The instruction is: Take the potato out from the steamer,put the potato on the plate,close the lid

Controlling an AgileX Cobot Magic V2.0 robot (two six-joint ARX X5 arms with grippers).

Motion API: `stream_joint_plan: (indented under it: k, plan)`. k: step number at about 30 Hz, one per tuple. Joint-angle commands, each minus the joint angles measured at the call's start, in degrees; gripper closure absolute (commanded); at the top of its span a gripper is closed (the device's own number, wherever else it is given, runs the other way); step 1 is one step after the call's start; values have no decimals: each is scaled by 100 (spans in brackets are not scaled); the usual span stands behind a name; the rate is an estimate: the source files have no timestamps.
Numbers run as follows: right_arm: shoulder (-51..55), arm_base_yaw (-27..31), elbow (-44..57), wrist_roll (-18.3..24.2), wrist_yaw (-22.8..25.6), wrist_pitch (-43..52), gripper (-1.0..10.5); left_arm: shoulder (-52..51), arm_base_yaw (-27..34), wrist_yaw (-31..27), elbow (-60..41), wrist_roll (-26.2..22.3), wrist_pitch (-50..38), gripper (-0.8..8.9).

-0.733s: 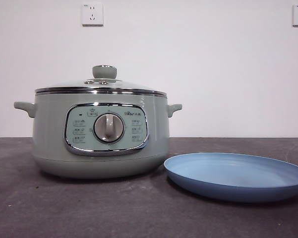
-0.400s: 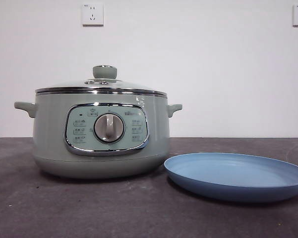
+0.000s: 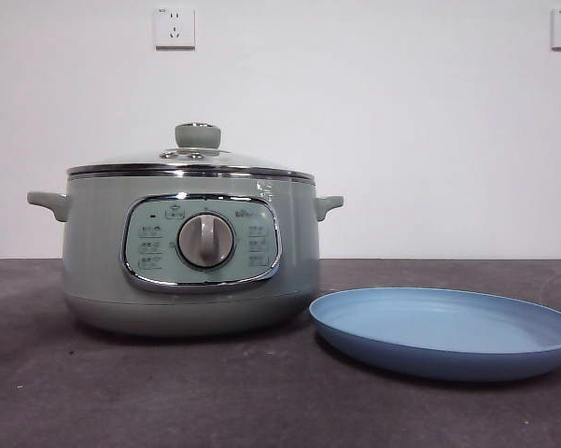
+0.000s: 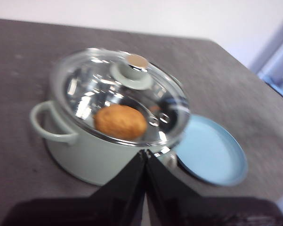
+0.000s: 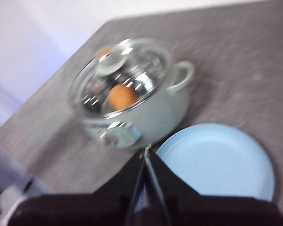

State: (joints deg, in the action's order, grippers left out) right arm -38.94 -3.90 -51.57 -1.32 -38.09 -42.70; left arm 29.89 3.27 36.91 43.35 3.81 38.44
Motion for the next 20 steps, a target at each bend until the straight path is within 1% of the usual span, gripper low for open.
stream_joint_plan:
  k: [1,4,9,11,12,13,14,16,17,18,19,20]
  plan:
    - [-306,-72,-402,822,-317,-584,958,245,2,428,343,-697,409,822]
    - [-544,-168,-643,1073,-555,-1027,958,417,-4,649,605,-896,739,822]
    - [-658,-256,-691,1091,-529,-1154,957,470,-22,675,754,-905,835,815]
    - [-671,-256,-691,1084,-529,-1147,940,470,-22,664,754,-901,837,811]
    - [-671,-256,-691,1084,-529,-1147,931,470,-22,660,754,-896,837,794]
    - [-671,-256,-691,1082,-529,-1147,888,470,-22,662,754,-894,837,738]
    - [-671,-256,-691,1078,-529,-1147,794,470,-22,662,754,-894,837,623]
    - [-671,-256,-691,990,-516,-1147,539,470,-22,662,754,-868,837,322]
    - [-671,-256,-691,938,-507,-1147,411,470,-22,662,754,-841,833,212]
    - [-673,-256,-691,925,-509,-1147,312,470,-22,662,756,-835,831,176]
    - [-680,-256,-691,925,-509,-1147,276,470,-22,662,756,-835,831,179]
    - [-682,-256,-691,927,-511,-1150,288,470,-22,662,756,-835,820,180]
